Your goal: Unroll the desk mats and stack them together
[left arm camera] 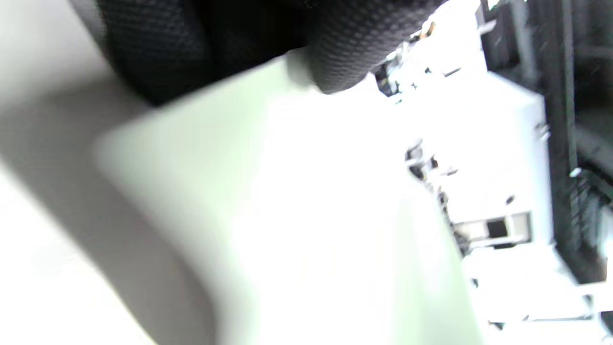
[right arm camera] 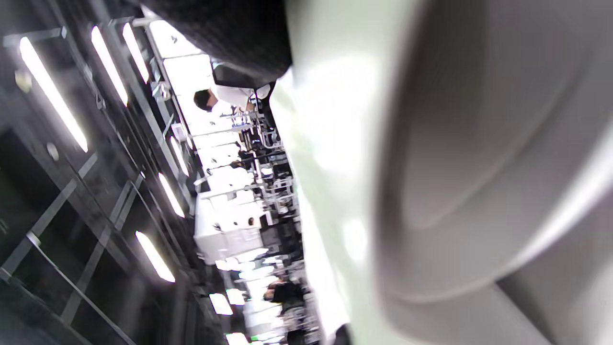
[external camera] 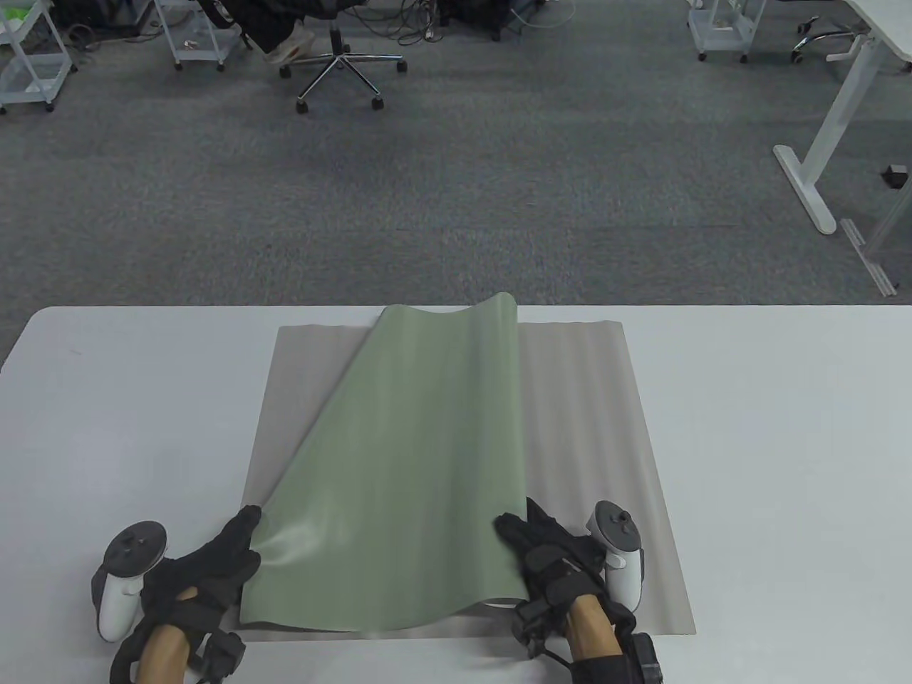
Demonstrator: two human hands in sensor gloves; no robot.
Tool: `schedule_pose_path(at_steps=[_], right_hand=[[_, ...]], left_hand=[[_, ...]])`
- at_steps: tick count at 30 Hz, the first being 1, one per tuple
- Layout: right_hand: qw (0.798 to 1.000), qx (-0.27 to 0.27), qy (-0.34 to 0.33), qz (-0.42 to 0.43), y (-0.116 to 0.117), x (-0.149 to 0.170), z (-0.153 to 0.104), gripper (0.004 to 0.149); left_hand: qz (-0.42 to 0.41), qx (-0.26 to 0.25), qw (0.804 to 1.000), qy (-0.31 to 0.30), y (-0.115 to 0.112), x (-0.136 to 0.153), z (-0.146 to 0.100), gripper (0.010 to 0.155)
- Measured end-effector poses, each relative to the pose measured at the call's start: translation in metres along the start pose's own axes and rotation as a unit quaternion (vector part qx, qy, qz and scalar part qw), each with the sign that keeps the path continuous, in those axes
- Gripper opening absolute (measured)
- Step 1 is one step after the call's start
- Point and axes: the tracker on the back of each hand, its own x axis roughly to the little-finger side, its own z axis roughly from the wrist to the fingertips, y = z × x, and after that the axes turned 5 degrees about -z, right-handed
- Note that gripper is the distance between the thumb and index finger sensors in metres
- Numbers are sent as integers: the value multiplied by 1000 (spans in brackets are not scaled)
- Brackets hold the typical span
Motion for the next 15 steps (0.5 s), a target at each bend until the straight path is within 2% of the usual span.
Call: schedule_pose_path(at_steps=[1, 4, 9, 12, 15], right_hand=[[999, 29, -7, -24, 1, -3, -1, 86], [995, 57, -6, -80, 4, -8, -4, 86], [978, 86, -3, -189, 12, -17, -7, 85], [967, 96, -5, -237, 14, -23, -6, 85], [950, 105, -5, -295, 16, -25, -6, 84]], left_hand=[[-11, 9, 1000, -1, 0, -3, 2, 68], [-45, 25, 998, 24, 2, -9, 14, 72], [-92, 16, 994, 61, 12, -23, 62, 72], [-179, 9, 981, 80, 18, -29, 99, 72], [-174, -24, 980, 90, 33, -37, 130, 70]])
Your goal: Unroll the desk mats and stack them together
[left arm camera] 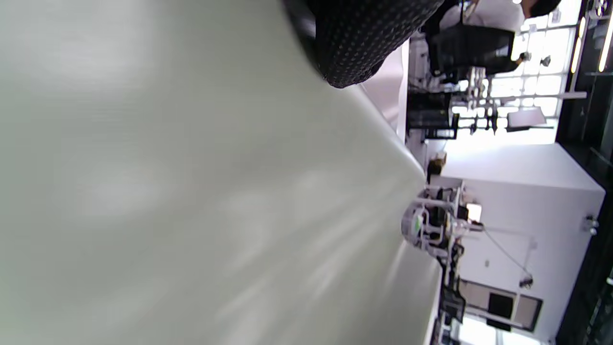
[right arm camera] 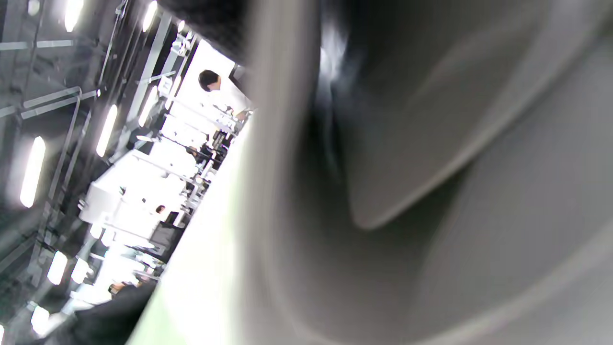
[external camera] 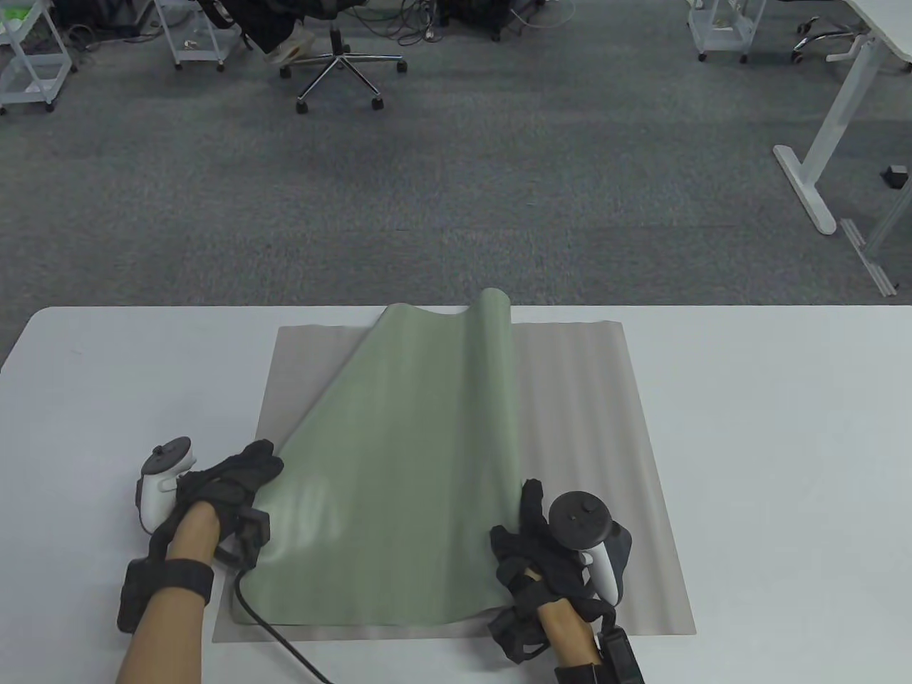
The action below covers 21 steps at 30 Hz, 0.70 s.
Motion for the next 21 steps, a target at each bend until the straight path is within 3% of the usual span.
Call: schedule_pose_path(at_steps=[5, 8, 14, 16, 17, 19, 21], right_hand=[[999, -3, -6, -36, 8, -8, -1, 83], [997, -1, -19, -72, 9, -16, -3, 83], [992, -4, -37, -118, 10, -28, -10, 83], [990, -4, -41, -133, 9, -29, -12, 83], [991, -7, -39, -129, 9, -28, -12, 83], [993, -16, -32, -110, 9, -25, -11, 83], [995, -31, -25, -95, 8, -22, -9, 84]], left_hand=[[34, -50, 998, 4, 5, -36, 42, 66], [71, -106, 992, -1, 0, -64, 60, 58], [95, -170, 977, -87, -12, -107, 84, 52], [73, -124, 975, -172, -16, -119, 90, 54], [64, -111, 975, -180, -17, -124, 94, 54], [126, -121, 971, -164, -21, -129, 98, 53], [235, -166, 948, -139, -24, -129, 101, 53]])
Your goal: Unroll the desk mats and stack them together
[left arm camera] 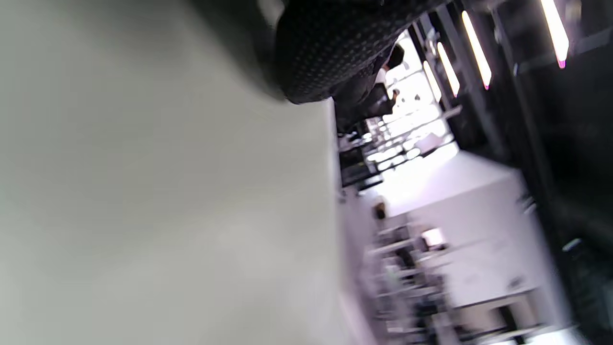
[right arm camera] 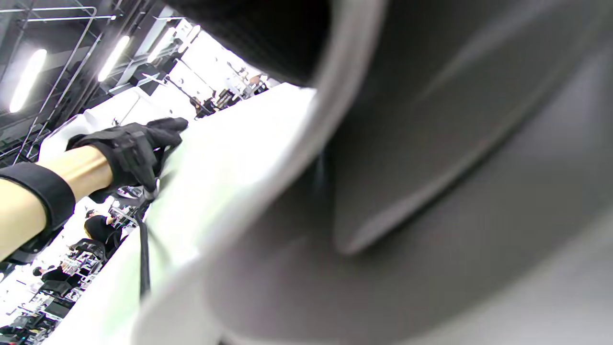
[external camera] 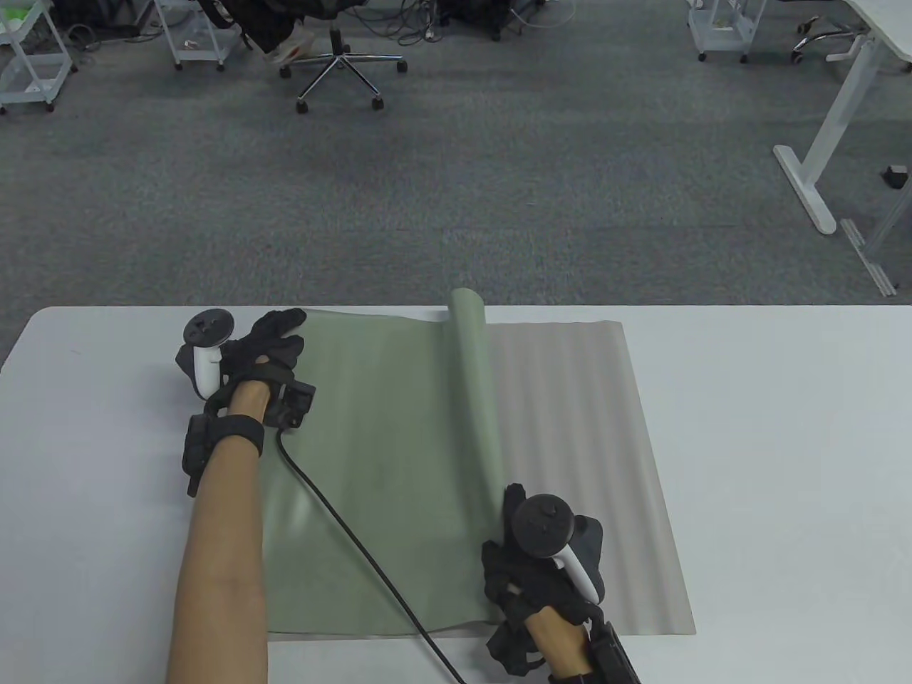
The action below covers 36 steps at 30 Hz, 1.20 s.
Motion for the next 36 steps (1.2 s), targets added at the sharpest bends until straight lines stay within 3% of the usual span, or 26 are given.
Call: schedule_pose_path(at_steps=[4, 6, 8, 10, 12, 16, 20, 23, 28, 31, 36], right_hand=[[999, -6, 6, 47, -2, 8, 2, 85], [994, -22, 21, 103, -1, 16, 3, 84], [973, -57, 43, 221, 3, 26, 5, 86], [939, -101, 50, 326, 7, 35, 8, 88], [917, -123, 51, 376, 11, 39, 10, 87], [922, -120, 49, 364, 13, 40, 11, 86], [924, -121, 47, 361, 13, 39, 11, 86], [920, -121, 48, 369, 15, 40, 11, 86], [905, -126, 41, 404, 16, 41, 10, 86], [893, -132, 40, 428, 16, 42, 11, 86], [891, -133, 39, 432, 18, 43, 11, 87]], left_hand=[[168, -29, 985, 24, -17, -4, 4, 54], [270, -37, 962, 28, -33, -4, 5, 53], [378, -38, 925, 17, -48, -2, 3, 54], [367, -23, 930, 24, -50, -1, 5, 55], [381, -10, 923, 52, -47, -1, 3, 58], [368, 3, 928, 54, -41, -5, -17, 60], [311, 43, 949, 23, -39, -7, -60, 59], [296, 68, 953, -2, -43, -6, -95, 60], [290, 132, 947, -45, -69, 2, -172, 71], [306, 132, 940, -69, -82, 8, -212, 75], [333, 157, 928, -60, -95, 20, -249, 78]])
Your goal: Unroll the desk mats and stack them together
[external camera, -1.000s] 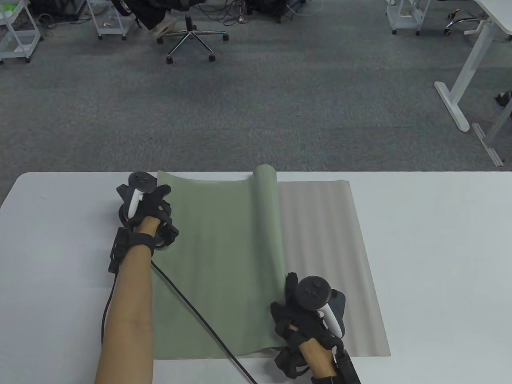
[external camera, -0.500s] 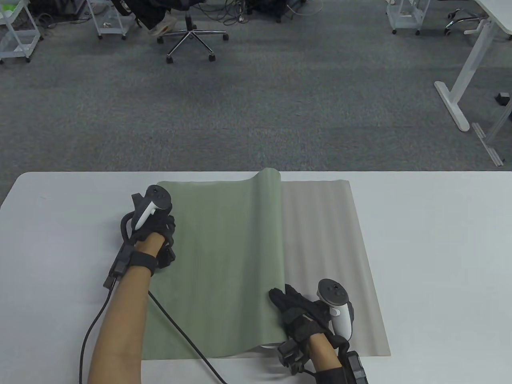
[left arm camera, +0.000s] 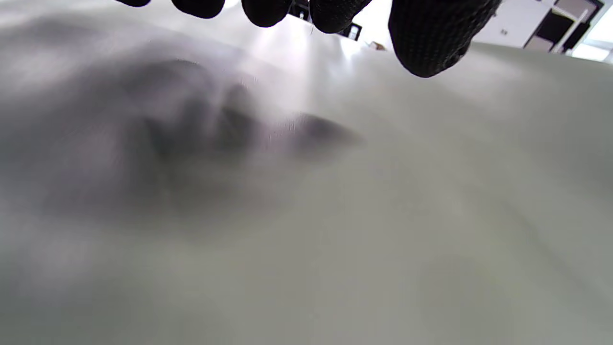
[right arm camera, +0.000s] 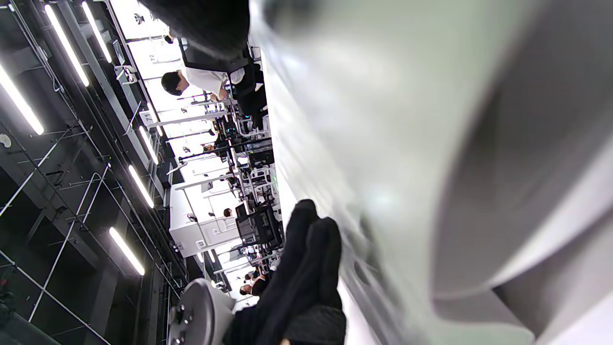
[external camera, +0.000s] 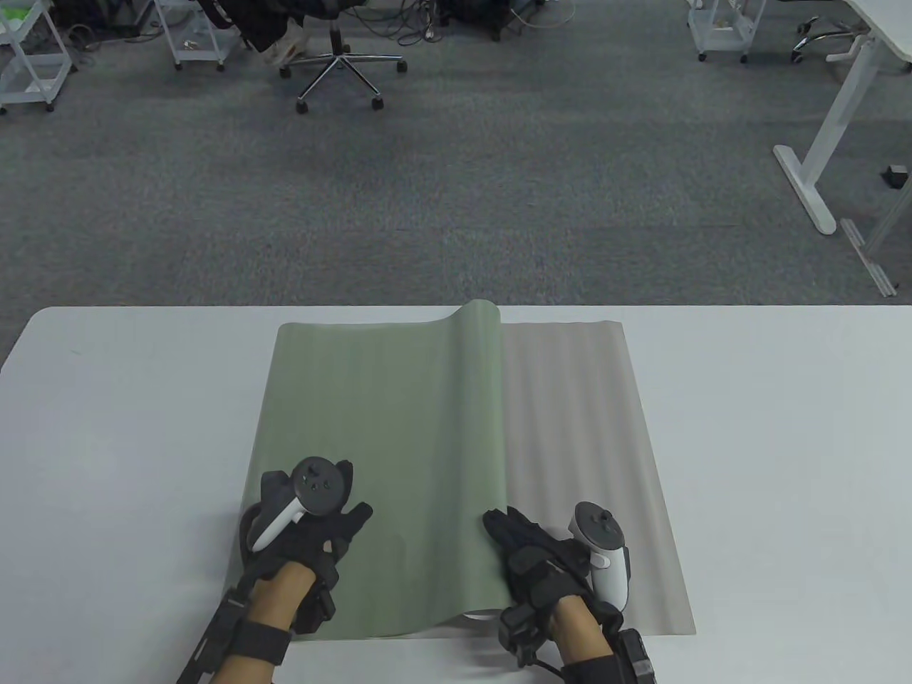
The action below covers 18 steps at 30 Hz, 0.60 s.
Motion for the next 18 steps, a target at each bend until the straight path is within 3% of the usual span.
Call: schedule_pose_path(at_steps=[4, 10, 14, 18], right_hand=[[1000, -9, 8, 24, -1, 4, 2, 87], [993, -65, 22, 99, 0, 12, 9, 88], [993, -72, 4, 96, 0, 10, 8, 88], [996, -2, -12, 85, -3, 8, -1, 83]], left_hand=[[-13, 65, 998, 7, -19, 7, -1, 84], [17, 60, 998, 7, -32, 0, 2, 87], [44, 59, 997, 11, -37, -2, 2, 89], [38, 62, 997, 11, -38, -2, 1, 87]])
